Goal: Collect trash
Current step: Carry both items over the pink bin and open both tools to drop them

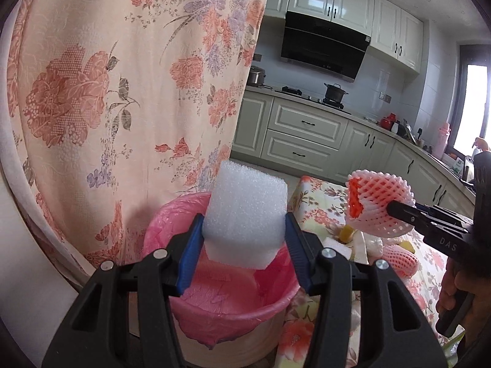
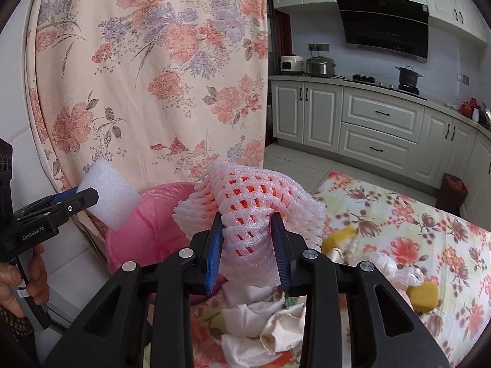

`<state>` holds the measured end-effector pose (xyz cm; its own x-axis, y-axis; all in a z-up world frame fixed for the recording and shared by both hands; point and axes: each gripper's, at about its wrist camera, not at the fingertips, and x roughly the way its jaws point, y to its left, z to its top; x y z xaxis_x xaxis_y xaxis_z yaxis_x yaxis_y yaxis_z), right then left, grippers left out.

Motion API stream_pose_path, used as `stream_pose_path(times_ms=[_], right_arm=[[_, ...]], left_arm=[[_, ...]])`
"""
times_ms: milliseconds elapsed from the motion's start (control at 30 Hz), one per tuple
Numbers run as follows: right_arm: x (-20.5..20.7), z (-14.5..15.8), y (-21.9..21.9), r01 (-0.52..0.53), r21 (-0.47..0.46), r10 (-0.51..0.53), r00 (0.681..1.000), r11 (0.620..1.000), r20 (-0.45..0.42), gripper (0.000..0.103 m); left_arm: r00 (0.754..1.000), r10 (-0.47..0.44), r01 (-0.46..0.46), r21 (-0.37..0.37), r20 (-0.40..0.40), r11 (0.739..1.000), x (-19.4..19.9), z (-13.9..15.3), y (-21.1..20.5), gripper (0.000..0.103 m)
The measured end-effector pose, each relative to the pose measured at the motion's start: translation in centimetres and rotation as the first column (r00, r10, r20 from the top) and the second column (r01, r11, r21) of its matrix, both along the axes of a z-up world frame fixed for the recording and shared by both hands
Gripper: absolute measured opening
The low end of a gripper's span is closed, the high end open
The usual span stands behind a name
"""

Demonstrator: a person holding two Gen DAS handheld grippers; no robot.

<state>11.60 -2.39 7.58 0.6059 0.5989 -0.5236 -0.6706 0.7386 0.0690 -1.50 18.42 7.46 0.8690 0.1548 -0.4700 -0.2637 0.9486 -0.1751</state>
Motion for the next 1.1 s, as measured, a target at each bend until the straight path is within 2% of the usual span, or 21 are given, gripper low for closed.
stream_pose_path(times_ms=[333, 667, 767, 833, 900, 1100], right_arm=[[0.6, -1.4, 7.1, -0.102, -0.033, 0.1, 0.994, 0.994, -0.051, 0.032], [1.2, -3.2, 10.8, -0.151, -0.073, 0.144, 0.985, 0.986, -0.092, 0.035], [1.3, -3.5, 11.2, -0.159, -0.08, 0.151, 0.984, 0.984, -0.094, 0.041], [1.4, -3.7, 11.4, -0.158, -0.088, 0.15, 0.984, 0.983, -0.095, 0.051], [1.6, -3.8, 11.4, -0.149, -0.097, 0.14, 0.986, 0.984, -0.094, 0.053], [1.8, -3.9, 9.8, -0.107, -0.09, 0.099, 0.991, 0.99, -0.088, 0.057]], left_arm=[[0.999, 0.038, -0.038, -0.034, -0.003, 0.999, -0.4, -0.8, 2.6, 0.051], [0.999, 0.051, -0.051, -0.058, -0.003, 0.997, -0.3, -1.2, 4.0, 0.051], [0.999, 0.049, -0.049, -0.073, -0.004, 0.996, -0.1, -1.5, 4.2, 0.054], [0.999, 0.05, -0.05, -0.089, -0.004, 0.995, 0.0, -1.7, 4.5, 0.061], [0.999, 0.054, -0.054, -0.101, -0.008, 0.993, 0.0, -1.9, 4.7, 0.067], [0.999, 0.052, -0.053, -0.111, -0.008, 0.992, -0.4, -2.0, 4.4, 0.067]])
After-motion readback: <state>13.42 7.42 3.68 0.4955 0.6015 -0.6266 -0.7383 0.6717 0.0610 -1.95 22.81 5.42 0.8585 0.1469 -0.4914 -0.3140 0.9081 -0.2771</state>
